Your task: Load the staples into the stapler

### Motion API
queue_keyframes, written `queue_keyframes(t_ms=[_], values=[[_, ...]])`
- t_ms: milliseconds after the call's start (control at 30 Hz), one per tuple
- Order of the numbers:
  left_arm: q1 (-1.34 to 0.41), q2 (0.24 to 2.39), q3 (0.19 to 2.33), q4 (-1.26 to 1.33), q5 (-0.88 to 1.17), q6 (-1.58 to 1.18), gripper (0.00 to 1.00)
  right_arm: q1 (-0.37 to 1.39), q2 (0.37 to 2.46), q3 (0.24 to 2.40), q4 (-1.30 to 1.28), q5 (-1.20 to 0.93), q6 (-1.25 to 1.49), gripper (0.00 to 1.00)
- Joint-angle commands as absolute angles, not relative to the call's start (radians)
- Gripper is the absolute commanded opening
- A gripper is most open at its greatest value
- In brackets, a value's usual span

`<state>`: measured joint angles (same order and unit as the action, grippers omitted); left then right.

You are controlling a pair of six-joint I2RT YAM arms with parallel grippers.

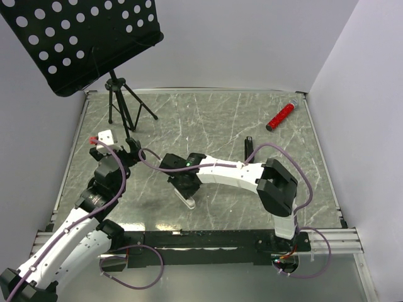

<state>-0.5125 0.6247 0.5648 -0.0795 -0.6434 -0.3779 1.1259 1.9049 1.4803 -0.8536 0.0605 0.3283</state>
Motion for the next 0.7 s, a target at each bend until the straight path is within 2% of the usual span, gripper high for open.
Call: queue_keyframes(t_ms=[0, 100, 233, 333, 500, 667], values=[[-0.508, 0.588, 0.565, -0.049, -0.649, -0.393, 0.99, 1.134, 1.821, 1.545, -0.905, 0.078, 0.336, 0.36], [-0.508, 0.584, 0.564, -0.046, -0.655, -0.391, 0.99, 1.134, 1.815, 1.549, -0.905, 0.066, 0.342, 0.49], [-0.508, 0.584, 0.568, -0.051, -0.657, -0.393, 0.99, 1.134, 1.825, 1.542, -0.881, 0.037, 0.345, 0.71], [-0.506, 0.580, 0.566, -0.051, -0.649, -0.396, 0.99, 1.134, 1.861, 1.549, -0.870, 0.011, 0.347, 0.80], [-0.506, 0.575, 0.568, -0.052, -0.650, -0.396, 0.99, 1.132, 1.927, 1.537, -0.835, 0.011, 0.360, 0.80], [-0.506, 0.569, 0.566, -0.051, -0.647, -0.396, 0.99, 1.124, 1.970, 1.526, -0.792, 0.008, 0.365, 0.71]])
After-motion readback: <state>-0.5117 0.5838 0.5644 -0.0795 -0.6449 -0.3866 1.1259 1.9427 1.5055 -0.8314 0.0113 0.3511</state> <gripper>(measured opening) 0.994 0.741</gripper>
